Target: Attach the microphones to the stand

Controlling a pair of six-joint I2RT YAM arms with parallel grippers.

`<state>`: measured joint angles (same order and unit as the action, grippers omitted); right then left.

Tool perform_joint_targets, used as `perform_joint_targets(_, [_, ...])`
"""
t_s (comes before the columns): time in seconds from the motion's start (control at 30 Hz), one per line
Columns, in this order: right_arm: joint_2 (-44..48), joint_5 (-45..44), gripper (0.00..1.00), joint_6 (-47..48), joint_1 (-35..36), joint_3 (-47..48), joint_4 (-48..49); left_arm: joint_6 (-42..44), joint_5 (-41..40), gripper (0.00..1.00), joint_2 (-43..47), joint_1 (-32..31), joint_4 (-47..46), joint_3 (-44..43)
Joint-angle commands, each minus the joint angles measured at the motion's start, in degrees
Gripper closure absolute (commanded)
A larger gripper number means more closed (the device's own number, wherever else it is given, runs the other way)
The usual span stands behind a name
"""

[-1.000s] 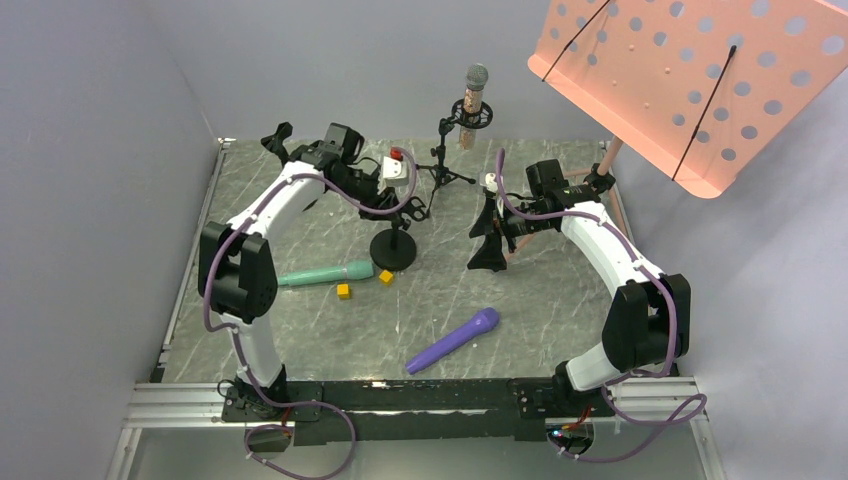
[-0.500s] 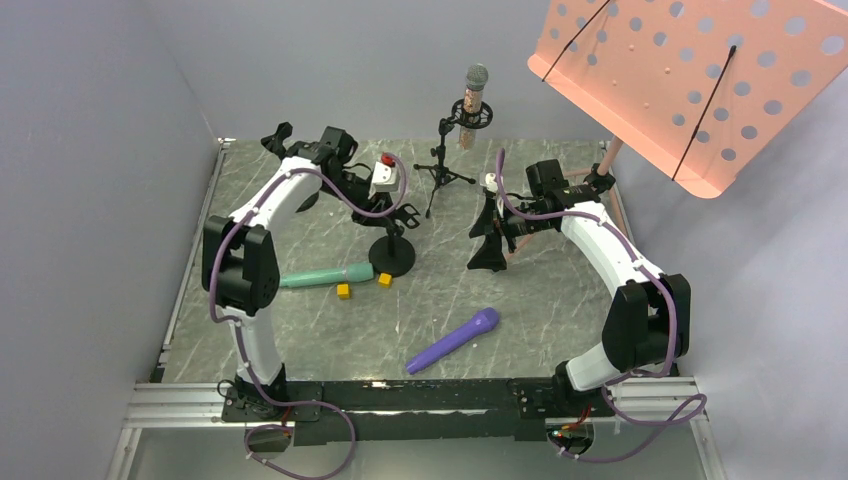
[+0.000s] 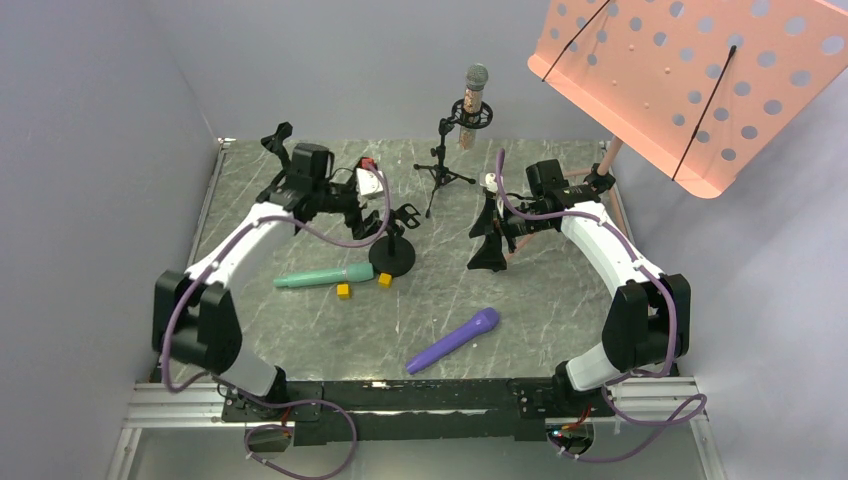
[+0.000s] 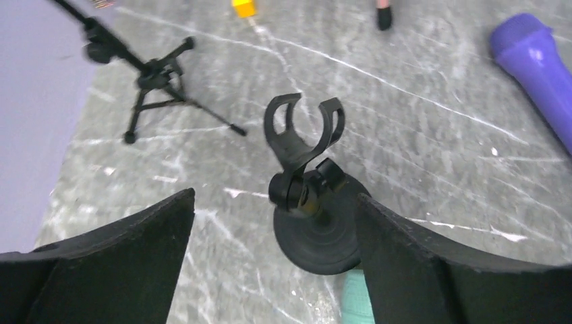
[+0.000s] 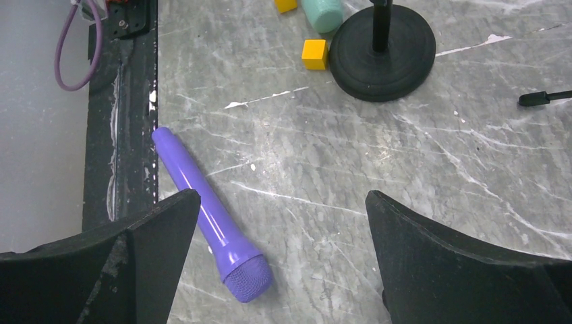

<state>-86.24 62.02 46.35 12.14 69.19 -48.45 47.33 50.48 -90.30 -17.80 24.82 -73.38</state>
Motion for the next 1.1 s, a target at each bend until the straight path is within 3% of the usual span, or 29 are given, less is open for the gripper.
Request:
perform_joint_targets(0.0, [0.9, 1.8, 0.0, 1.9, -0.2, 1.8, 0.0, -17.6, -10.5, 0.02, 11.4, 0.4, -21.6, 9.8])
perform_joint_targets(0.13, [1.3, 1.8, 0.0, 1.8, -0.2, 1.7, 0.1, -32.5, -17.0, 0.01, 20.8, 1.2, -32.4, 19.3])
perform_joint_targets(0.2, [1.6, 1.9, 0.0, 1.8, -0.1, 1.7, 0.2, -44.9, -20.7, 0.01, 24.9, 1.8, -35.9, 23.2])
perform_joint_targets(0.3, [1.8, 1.8, 0.0, 1.6, -0.2, 1.7, 0.4, -55.5, -21.0, 0.01, 28.2, 2.7, -30.9, 24.9])
perform_joint_targets(0.47, [2.0, 1.4, 0.0, 1.4, -0.2, 1.6, 0.7, -62.4, -9.9, 0.01, 29.1, 1.7, -20.9, 26.7])
perform_joint_targets(0.53, [2.2, 1.2, 0.0, 0.8, -0.2, 1.4, 1.3, -58.4, -13.4, 0.01, 30.6, -2.9, -16.4, 27.1])
perform_joint_targets(0.63, [2.1, 1.1, 0.0, 0.3, -0.2, 1.1, 1.9, -51.0, -24.8, 0.01, 31.8, -16.7, -12.8, 27.4])
perform_joint_targets(0.7, [1.7, 0.6, 0.0, 0.2, -0.2, 1.3, 1.8, -48.3, -27.7, 0.01, 30.9, -22.2, -12.9, 27.8])
perform_joint_targets(0.83, [1.9, 0.0, 0.0, -0.2, -0.3, 1.1, 2.3, -41.5, -27.7, 0.01, 27.2, -28.4, -19.0, 31.2])
perform_joint_targets(0.97, [1.8, -0.2, 0.0, -0.2, -0.4, 1.1, 2.4, -36.0, -23.9, 0.01, 22.0, -33.4, -33.2, 35.5])
perform_joint_targets(1.07, [1.7, -0.3, 0.0, 0.2, -0.7, 1.2, 2.0, -34.5, -24.4, 0.01, 16.1, -36.2, -35.7, 33.2])
